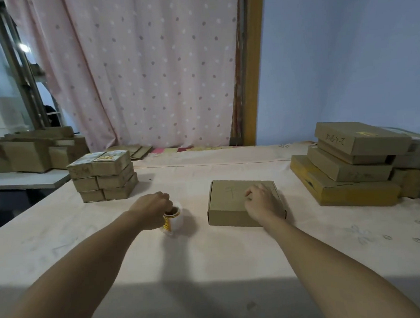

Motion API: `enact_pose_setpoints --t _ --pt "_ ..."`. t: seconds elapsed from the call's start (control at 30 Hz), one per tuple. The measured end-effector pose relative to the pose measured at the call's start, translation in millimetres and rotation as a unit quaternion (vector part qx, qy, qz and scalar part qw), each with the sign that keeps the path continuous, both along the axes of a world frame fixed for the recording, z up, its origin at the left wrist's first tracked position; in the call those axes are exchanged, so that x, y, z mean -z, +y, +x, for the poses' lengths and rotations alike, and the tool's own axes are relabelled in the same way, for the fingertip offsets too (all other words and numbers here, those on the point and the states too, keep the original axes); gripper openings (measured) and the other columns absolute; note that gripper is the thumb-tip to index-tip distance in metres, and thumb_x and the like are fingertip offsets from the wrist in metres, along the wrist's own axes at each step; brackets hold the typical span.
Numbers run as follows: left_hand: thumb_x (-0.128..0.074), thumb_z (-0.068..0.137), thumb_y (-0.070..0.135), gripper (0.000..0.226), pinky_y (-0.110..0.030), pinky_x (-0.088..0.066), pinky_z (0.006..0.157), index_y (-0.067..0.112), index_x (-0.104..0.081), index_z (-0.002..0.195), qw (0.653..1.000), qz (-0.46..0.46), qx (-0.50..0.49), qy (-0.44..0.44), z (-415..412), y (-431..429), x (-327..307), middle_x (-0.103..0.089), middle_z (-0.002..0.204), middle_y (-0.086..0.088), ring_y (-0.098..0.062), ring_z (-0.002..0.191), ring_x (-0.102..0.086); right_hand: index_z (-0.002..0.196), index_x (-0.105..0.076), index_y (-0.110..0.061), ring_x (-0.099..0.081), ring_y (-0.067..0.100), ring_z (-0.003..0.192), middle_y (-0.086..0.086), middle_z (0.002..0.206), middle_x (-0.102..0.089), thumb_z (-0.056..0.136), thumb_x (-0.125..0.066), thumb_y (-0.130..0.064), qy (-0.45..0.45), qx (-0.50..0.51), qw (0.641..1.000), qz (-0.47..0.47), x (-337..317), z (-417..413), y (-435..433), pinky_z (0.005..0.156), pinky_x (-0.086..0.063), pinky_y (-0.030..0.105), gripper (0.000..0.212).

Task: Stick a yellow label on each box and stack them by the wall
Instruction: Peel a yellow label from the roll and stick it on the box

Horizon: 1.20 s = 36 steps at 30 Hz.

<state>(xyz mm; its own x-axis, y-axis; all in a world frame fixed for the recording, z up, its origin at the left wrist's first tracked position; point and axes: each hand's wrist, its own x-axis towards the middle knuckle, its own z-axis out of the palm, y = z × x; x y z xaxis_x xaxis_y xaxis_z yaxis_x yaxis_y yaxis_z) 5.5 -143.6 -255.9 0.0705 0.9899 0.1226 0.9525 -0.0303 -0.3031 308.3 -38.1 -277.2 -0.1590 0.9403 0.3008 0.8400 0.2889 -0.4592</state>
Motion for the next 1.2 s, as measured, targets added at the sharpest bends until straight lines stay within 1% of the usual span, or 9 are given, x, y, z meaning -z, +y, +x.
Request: enact_pose_setpoints --t 0.3,0.43,0.53,0.63,0.73,0.83,1.07,1.13,1.2 --pt "-0.049 0.094 0.009 0.038 -0.039 -0.042 0.071 0.020 -0.060 0.129 0.998 0.023 0.037 0.046 1.3 4.6 28.1 -0.052 0.115 -0.007 -0.030 0.108 -0.053 0.101 -0.065 -0.030 -0.050 0.017 0.119 -0.009 0.120 -0.055 0.091 -0.049 -0.015 0.002 -0.034 0.999 -0.010 4.9 -18.4 0.4 0.094 -0.047 0.036 0.024" --pt "-0.056 0.096 0.020 0.022 -0.038 -0.046 0.070 0.015 -0.071 0.111 0.994 0.074 0.014 -0.085 2.6 5.9 21.0 -0.060 0.104 -0.005 -0.027 0.099 -0.056 0.096 -0.062 -0.033 -0.057 0.018 0.112 -0.008 0.116 -0.058 0.092 -0.050 -0.018 0.042 -0.094 0.995 -0.016 6.4 -25.5 -1.2 0.094 -0.051 0.042 0.020" --pt "-0.070 0.088 0.025 0.020 -0.037 -0.046 0.069 0.005 -0.073 0.090 0.943 0.126 -0.053 -0.303 12.2 11.1 9.6 -0.064 0.092 -0.007 -0.026 0.088 -0.058 0.109 -0.063 -0.029 -0.057 0.018 0.112 -0.007 0.120 -0.059 0.093 -0.055 -0.021 0.063 -0.142 0.988 0.004 1.8 -39.0 -9.2 0.095 -0.049 0.037 0.019" --pt "-0.077 0.079 0.019 0.018 -0.030 -0.035 0.056 0.004 -0.070 0.070 0.844 0.122 -0.097 -0.514 22.9 16.5 -2.6 -0.056 0.069 -0.005 -0.021 0.068 -0.050 0.129 -0.058 -0.025 -0.053 0.015 0.118 -0.009 0.130 -0.055 0.094 -0.061 -0.028 0.050 -0.190 0.980 0.038 -10.3 -56.5 -20.7 0.093 -0.047 0.034 0.035" --pt "-0.081 0.077 0.019 0.027 -0.028 -0.033 0.056 0.011 -0.065 0.057 0.769 0.102 -0.102 -0.623 36.1 16.0 -12.7 -0.052 0.061 0.000 -0.018 0.063 -0.045 0.137 -0.053 -0.033 -0.047 0.009 0.125 -0.014 0.138 -0.050 0.094 -0.062 -0.040 0.006 -0.225 0.972 0.070 -19.2 -70.1 -28.8 0.092 -0.046 0.032 0.045" --pt "-0.079 0.082 0.021 0.024 -0.025 -0.039 0.061 0.000 -0.072 0.073 0.724 0.103 -0.082 -0.677 47.0 14.6 -23.1 -0.058 0.070 -0.004 -0.017 0.070 -0.051 0.135 -0.055 -0.030 -0.049 0.010 0.120 -0.012 0.132 -0.052 0.095 -0.061 -0.044 -0.021 -0.248 0.964 0.091 -20.2 -78.3 -29.4 0.085 -0.045 0.029 0.043" --pt "-0.077 0.086 0.026 0.023 -0.020 -0.036 0.060 0.004 -0.075 0.079 0.687 0.025 -0.027 -0.726 51.8 9.7 -33.2 -0.059 0.065 0.005 -0.010 0.063 -0.048 0.120 -0.059 -0.029 -0.056 0.014 0.103 -0.011 0.117 -0.057 0.093 -0.066 -0.038 0.049 -0.214 0.972 0.082 -21.4 -80.1 -24.1 0.079 -0.051 0.036 0.029" --pt "-0.078 0.081 0.010 0.008 -0.017 -0.045 0.071 0.007 -0.077 0.089 0.687 -0.011 0.019 -0.726 49.7 9.0 -32.3 -0.072 0.082 0.000 -0.011 0.076 -0.061 0.116 -0.061 -0.030 -0.058 0.013 0.098 -0.013 0.114 -0.060 0.092 -0.068 -0.038 0.091 -0.195 0.975 0.061 -21.5 -78.4 -21.1 0.080 -0.052 0.035 0.026" --pt "-0.078 0.076 -0.001 0.023 -0.027 -0.050 0.088 0.009 -0.079 0.097 0.709 0.001 0.055 -0.703 49.1 11.9 -29.3 -0.075 0.098 -0.007 -0.015 0.091 -0.065 0.110 -0.064 -0.032 -0.060 0.010 0.093 -0.015 0.108 -0.064 0.090 -0.070 -0.038 0.127 -0.181 0.975 0.032 -20.0 -76.4 -17.9 0.082 -0.054 0.035 0.022"
